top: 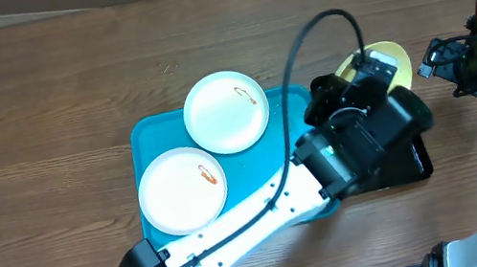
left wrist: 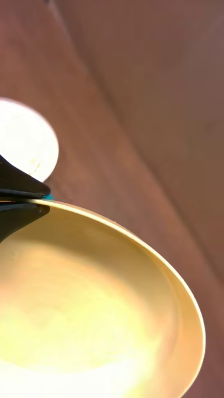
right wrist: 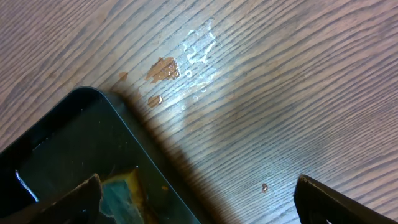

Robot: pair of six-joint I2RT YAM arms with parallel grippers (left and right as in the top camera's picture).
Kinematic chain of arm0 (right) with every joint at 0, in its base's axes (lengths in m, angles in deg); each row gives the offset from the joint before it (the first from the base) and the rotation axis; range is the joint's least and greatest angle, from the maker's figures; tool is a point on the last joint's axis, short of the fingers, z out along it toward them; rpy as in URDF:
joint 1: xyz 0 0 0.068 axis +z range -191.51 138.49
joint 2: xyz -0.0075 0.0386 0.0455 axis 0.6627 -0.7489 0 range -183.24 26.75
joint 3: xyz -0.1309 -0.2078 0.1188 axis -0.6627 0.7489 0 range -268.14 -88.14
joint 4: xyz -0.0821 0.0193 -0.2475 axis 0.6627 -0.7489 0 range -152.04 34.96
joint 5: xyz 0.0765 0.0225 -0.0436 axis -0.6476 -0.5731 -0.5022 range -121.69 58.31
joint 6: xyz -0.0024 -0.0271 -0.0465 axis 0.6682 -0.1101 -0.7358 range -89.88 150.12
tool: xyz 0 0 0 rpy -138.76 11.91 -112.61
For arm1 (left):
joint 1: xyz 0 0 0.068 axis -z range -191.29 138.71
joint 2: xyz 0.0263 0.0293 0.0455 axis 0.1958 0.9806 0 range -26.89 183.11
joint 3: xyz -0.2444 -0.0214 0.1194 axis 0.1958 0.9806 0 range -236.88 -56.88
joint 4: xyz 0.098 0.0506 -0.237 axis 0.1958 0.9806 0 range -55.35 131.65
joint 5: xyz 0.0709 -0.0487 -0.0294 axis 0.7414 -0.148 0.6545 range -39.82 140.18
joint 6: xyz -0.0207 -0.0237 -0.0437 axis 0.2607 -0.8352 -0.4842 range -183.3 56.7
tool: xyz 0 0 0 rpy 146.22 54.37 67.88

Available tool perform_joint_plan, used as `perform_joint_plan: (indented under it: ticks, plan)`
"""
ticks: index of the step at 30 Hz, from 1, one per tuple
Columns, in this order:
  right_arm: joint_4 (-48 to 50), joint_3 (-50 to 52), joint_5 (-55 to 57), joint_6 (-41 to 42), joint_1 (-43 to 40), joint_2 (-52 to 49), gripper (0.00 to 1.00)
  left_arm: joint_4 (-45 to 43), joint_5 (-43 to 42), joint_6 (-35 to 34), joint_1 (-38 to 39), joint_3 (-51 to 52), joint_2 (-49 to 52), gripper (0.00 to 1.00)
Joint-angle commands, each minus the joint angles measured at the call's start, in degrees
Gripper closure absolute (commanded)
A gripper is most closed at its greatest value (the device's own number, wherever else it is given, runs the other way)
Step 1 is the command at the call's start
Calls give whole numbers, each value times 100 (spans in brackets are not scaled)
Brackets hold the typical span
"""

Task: Clean dirty plates on tray and stack at the side
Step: 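Lift the yellow plate by its rim with the left gripper and carry it left, then set the yellow plate on the table left of the teal tray, release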

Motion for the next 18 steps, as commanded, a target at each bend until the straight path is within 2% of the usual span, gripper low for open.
perform_joint_plan:
  ticks: [1,5,8,11,13,18]
  plan:
    - [9,-37,-31,22,-15,105,0,85,-1775,-507,-579,-129,0,96]
    - [9,-37,-31,22,-15,105,0,400,-3713,-942,-1556,-129,-11,96]
    - [9,-37,-31,20,-15,105,0,682,-5195,-1237,-2590,-129,-11,96]
    - [9,-37,-31,22,-15,105,0,960,-6286,-1268,-3742,-129,-11,96]
    - [9,-37,-31,22,-15,105,0,1180,-6555,-1266,-4520,-127,-9,96]
    - [9,-37,-31,20,-15,105,0,1687,-6332,-1220,-6210,-125,-9,96]
